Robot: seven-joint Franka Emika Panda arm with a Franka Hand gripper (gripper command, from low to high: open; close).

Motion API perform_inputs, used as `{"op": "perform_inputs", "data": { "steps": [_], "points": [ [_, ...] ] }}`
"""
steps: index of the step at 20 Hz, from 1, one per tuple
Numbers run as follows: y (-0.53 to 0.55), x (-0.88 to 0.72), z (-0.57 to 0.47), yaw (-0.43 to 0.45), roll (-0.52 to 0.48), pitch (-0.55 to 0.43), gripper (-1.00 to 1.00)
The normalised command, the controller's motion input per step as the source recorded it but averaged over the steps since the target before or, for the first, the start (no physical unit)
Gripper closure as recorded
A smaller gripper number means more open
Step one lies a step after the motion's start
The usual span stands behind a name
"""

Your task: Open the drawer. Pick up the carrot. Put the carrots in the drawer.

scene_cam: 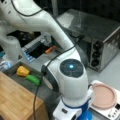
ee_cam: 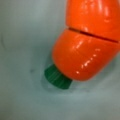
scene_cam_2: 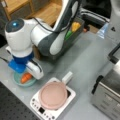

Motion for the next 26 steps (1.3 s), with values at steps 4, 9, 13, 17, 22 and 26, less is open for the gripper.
{"op": "perform_inputs", "data": {
  "steps": [4,9,13,17,22,26],
  "points": [
    [-0.17,0.29,0.19,0.108,0.02,0.231,-1.0],
    [-0.21,0.35,0.14,0.124,0.031,0.227,-1.0],
    [-0.26,0.44,0.17,0.093,0.033,0.244,-1.0],
    [-0.22,0.53,0.14,0.059,0.014,0.256,-1.0],
    [-0.15,0.45,0.12,0.041,0.017,0.267,-1.0],
    [-0.07,0.33,0.17,-0.021,-0.011,0.29,-1.0]
  ]
}}
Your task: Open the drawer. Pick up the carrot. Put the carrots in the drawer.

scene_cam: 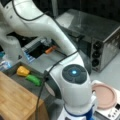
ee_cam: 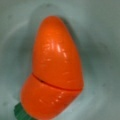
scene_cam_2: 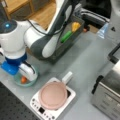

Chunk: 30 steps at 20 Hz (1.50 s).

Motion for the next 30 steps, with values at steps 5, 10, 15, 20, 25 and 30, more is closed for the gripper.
{"op": "perform_inputs", "data": {
  "steps": [5,10,15,20,25,30],
  "points": [
    [-0.01,0.29,0.14,-0.055,-0.027,0.261,-1.0],
    [0.05,0.27,0.04,-0.051,-0.054,0.218,-1.0],
    [0.05,0.26,0.03,-0.052,-0.056,0.193,-1.0],
    [0.03,0.26,0.01,-0.059,-0.055,0.167,-1.0],
    [0.03,0.25,0.01,-0.063,-0.061,0.143,-1.0],
    [0.02,0.24,0.02,-0.065,-0.071,0.112,-1.0]
  ]
}}
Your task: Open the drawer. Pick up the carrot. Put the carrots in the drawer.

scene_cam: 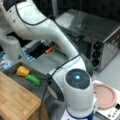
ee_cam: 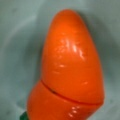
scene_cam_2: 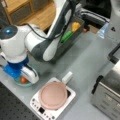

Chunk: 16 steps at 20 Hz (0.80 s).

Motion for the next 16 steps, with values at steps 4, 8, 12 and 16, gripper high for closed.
{"op": "perform_inputs", "data": {
  "steps": [4,8,12,16],
  "points": [
    [0.02,0.22,0.02,-0.062,-0.078,0.097,-1.0],
    [0.04,0.21,-0.02,-0.067,-0.085,0.079,-1.0],
    [0.08,0.21,-0.07,-0.077,-0.092,0.055,-1.0],
    [0.13,0.19,-0.1,-0.07,-0.094,0.057,-1.0]
  ]
}}
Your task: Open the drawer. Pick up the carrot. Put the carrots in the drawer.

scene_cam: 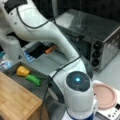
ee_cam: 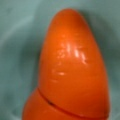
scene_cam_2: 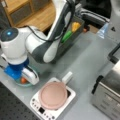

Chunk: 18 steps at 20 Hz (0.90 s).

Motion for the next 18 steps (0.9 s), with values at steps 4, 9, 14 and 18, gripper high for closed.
{"op": "perform_inputs", "data": {
  "steps": [4,9,14,18],
  "points": [
    [0.16,0.16,-0.12,-0.082,-0.096,0.069,-1.0],
    [0.17,0.16,-0.13,-0.085,-0.096,0.065,-1.0],
    [0.2,0.16,-0.18,-0.089,-0.08,0.048,-1.0],
    [0.25,0.1,-0.24,-0.09,-0.078,0.062,-1.0]
  ]
}}
